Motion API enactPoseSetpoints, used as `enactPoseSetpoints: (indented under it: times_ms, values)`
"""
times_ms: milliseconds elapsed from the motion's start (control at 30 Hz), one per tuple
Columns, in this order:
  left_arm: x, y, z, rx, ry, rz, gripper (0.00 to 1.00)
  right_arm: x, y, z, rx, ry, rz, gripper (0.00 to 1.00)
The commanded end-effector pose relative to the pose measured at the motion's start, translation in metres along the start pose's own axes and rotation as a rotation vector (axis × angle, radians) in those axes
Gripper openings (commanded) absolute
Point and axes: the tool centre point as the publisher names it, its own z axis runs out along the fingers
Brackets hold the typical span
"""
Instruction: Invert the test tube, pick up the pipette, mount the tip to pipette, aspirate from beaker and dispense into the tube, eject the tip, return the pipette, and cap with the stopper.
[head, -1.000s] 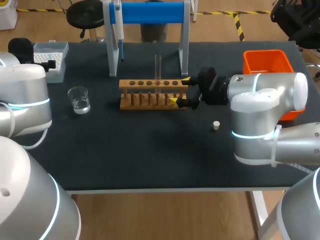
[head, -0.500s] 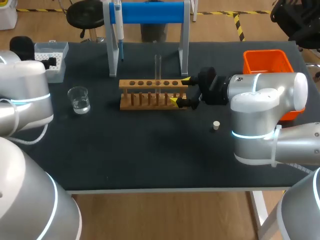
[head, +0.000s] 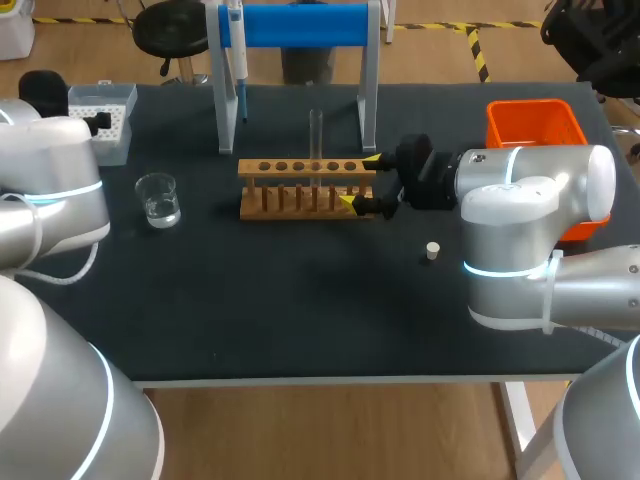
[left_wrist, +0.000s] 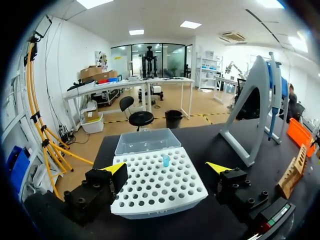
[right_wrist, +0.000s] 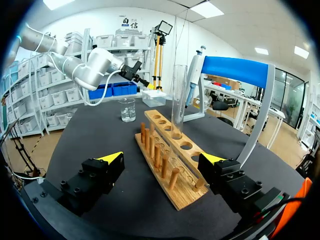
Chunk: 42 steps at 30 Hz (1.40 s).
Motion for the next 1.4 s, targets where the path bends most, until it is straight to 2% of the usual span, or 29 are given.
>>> enactPoseSetpoints:
  times_ms: [33,867,1400]
  values:
    - [0.000,0.002,0.001,0.005,-0.003,0.000,1.00,0.000,0.000,0.001,0.000,0.000,0.000,1.00]
    - [0.000,0.002,0.001,0.005,-0.003,0.000,1.00,0.000,0.000,0.001,0.000,0.000,0.000,1.00]
    - [0.007,-0.004,0.018,-0.013,0.029,0.025,1.00,0.000,0.000,0.001,0.000,0.000,0.000,1.00]
